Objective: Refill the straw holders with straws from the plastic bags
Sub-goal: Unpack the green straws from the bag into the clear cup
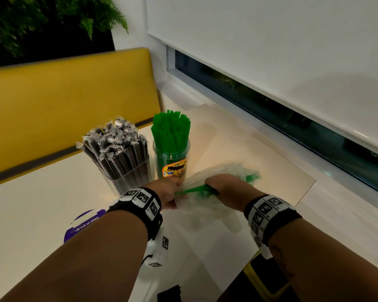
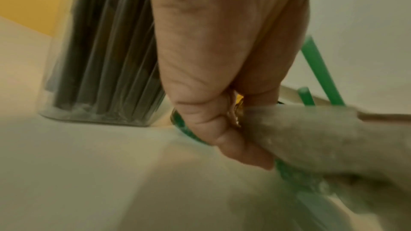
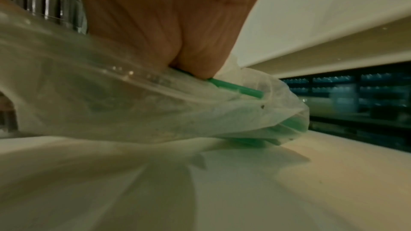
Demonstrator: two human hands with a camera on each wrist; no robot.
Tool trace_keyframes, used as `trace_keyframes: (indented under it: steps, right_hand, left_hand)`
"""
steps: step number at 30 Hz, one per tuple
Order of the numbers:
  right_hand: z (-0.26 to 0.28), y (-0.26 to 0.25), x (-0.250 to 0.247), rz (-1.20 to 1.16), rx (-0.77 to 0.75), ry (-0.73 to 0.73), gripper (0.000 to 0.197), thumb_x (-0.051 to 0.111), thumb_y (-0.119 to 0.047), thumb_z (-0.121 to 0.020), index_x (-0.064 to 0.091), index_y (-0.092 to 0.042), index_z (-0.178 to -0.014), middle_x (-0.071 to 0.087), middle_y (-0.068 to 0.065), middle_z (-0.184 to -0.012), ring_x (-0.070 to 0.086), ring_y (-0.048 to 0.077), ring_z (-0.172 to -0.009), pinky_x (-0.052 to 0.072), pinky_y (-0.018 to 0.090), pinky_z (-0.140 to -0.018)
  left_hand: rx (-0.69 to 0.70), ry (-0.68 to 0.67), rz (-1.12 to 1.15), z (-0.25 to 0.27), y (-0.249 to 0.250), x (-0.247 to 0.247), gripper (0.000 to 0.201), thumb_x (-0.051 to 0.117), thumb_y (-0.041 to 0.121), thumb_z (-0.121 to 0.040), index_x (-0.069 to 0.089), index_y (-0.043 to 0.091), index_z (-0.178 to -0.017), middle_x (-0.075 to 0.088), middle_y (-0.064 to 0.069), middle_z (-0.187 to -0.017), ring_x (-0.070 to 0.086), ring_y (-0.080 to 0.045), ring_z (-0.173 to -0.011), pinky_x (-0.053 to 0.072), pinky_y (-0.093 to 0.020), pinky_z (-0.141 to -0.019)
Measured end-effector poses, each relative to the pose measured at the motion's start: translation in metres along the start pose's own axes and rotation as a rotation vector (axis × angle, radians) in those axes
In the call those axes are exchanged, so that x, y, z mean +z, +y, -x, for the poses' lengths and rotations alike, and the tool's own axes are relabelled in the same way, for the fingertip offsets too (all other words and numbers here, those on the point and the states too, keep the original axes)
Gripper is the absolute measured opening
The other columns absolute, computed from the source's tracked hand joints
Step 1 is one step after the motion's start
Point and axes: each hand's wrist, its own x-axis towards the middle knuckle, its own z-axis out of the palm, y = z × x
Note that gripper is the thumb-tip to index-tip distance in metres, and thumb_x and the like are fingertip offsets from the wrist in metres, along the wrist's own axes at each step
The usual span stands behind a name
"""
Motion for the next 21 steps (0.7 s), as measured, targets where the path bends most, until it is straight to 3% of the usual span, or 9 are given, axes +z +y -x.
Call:
trace_keyframes:
  steps: [2, 4, 6, 7, 9, 12, 15, 17, 21]
  right_hand:
    - [-0.002, -0.002, 0.002, -0.019, 0.049, 0.005, 0.02, 0.048, -0.004, -0.092, 0.063, -0.013, -0.102, 0.065, 0.008, -0.1, 0.057, 0.025, -0.094, 0.044, 0.031, -0.082]
    - [-0.004, -0.003, 0.005, -0.034, 0.077, 0.047, 0.012, 0.05, -0.006, -0.092, 0.061, -0.011, -0.095, 0.06, 0.005, -0.091, 0.052, 0.023, -0.086, 0.037, 0.028, -0.073]
    - [-0.007, -0.003, 0.008, -0.027, 0.086, 0.108, 0.003, 0.057, -0.014, -0.092, 0.058, -0.012, -0.09, 0.054, 0.001, -0.084, 0.048, 0.02, -0.08, 0.032, 0.026, -0.07]
    - [-0.008, -0.003, 0.008, -0.013, 0.086, 0.125, 0.006, 0.059, -0.018, -0.09, 0.059, -0.013, -0.089, 0.054, 0.001, -0.084, 0.049, 0.021, -0.08, 0.031, 0.025, -0.069]
    - [-0.01, -0.001, 0.006, 0.011, 0.073, 0.106, 0.011, 0.062, -0.024, -0.09, 0.063, -0.013, -0.091, 0.059, 0.004, -0.087, 0.052, 0.021, -0.084, 0.032, 0.025, -0.069]
    - [-0.011, -0.002, -0.002, 0.016, 0.1, 0.019, 0.014, 0.058, -0.025, -0.093, 0.066, -0.013, -0.096, 0.062, 0.006, -0.095, 0.054, 0.021, -0.089, 0.034, 0.024, -0.073]
    - [-0.011, -0.001, -0.011, -0.039, 0.203, 0.024, 0.013, 0.053, -0.02, -0.095, 0.065, -0.017, -0.09, 0.065, 0.005, -0.092, 0.057, 0.022, -0.088, 0.039, 0.028, -0.075]
    - [-0.01, -0.005, -0.02, -0.057, 0.217, -0.013, 0.01, 0.055, -0.023, -0.093, 0.061, -0.023, -0.085, 0.063, 0.001, -0.087, 0.055, 0.02, -0.084, 0.037, 0.028, -0.073]
    - [-0.005, -0.031, -0.051, -0.239, 0.148, -0.039, 0.005, 0.066, -0.031, -0.09, 0.064, -0.027, -0.091, 0.064, -0.004, -0.08, 0.055, 0.007, -0.066, 0.036, 0.021, -0.061]
  left_hand:
    - [-0.027, -0.014, 0.109, -0.001, -0.004, 0.005, 0.02, 0.049, -0.003, -0.097, 0.062, 0.012, -0.095, 0.064, -0.005, -0.077, 0.06, -0.012, -0.059, 0.057, -0.023, -0.049]
    - [-0.057, 0.018, 0.238, -0.005, -0.005, 0.012, 0.021, 0.048, 0.004, -0.099, 0.06, 0.014, -0.084, 0.057, 0.001, -0.055, 0.047, -0.007, -0.037, 0.044, -0.016, -0.038]
    - [-0.068, 0.046, 0.313, -0.009, -0.005, 0.017, 0.021, 0.061, 0.023, -0.093, 0.06, 0.015, -0.074, 0.051, 0.001, -0.05, 0.039, -0.008, -0.037, 0.038, -0.017, -0.044]
    - [-0.07, 0.042, 0.306, -0.01, -0.005, 0.018, 0.017, 0.071, 0.029, -0.082, 0.064, 0.015, -0.075, 0.054, -0.001, -0.054, 0.042, -0.011, -0.044, 0.042, -0.023, -0.054]
    - [-0.058, -0.001, 0.277, -0.009, -0.006, 0.017, 0.02, 0.078, 0.022, -0.074, 0.07, 0.015, -0.091, 0.063, -0.001, -0.062, 0.051, -0.012, -0.052, 0.047, -0.031, -0.066]
    - [-0.033, 0.032, 0.187, -0.009, -0.007, 0.007, 0.038, 0.071, 0.002, -0.08, 0.064, 0.012, -0.115, 0.063, -0.003, -0.069, 0.048, -0.01, -0.047, 0.04, -0.024, -0.055]
    - [-0.008, 0.072, 0.116, -0.01, -0.009, 0.004, 0.063, 0.062, -0.012, -0.076, 0.054, 0.022, -0.128, 0.068, -0.015, -0.098, 0.059, -0.02, -0.056, 0.049, -0.026, -0.052]
    - [0.04, 0.11, 0.032, -0.01, -0.012, 0.007, 0.067, 0.059, -0.014, -0.074, 0.051, 0.018, -0.132, 0.066, -0.022, -0.11, 0.061, -0.027, -0.065, 0.049, -0.03, -0.054]
    - [0.085, 0.21, -0.021, -0.015, -0.017, 0.016, 0.057, 0.062, 0.0, -0.071, 0.055, 0.014, -0.126, 0.067, -0.018, -0.105, 0.066, -0.033, -0.08, 0.057, -0.033, -0.058]
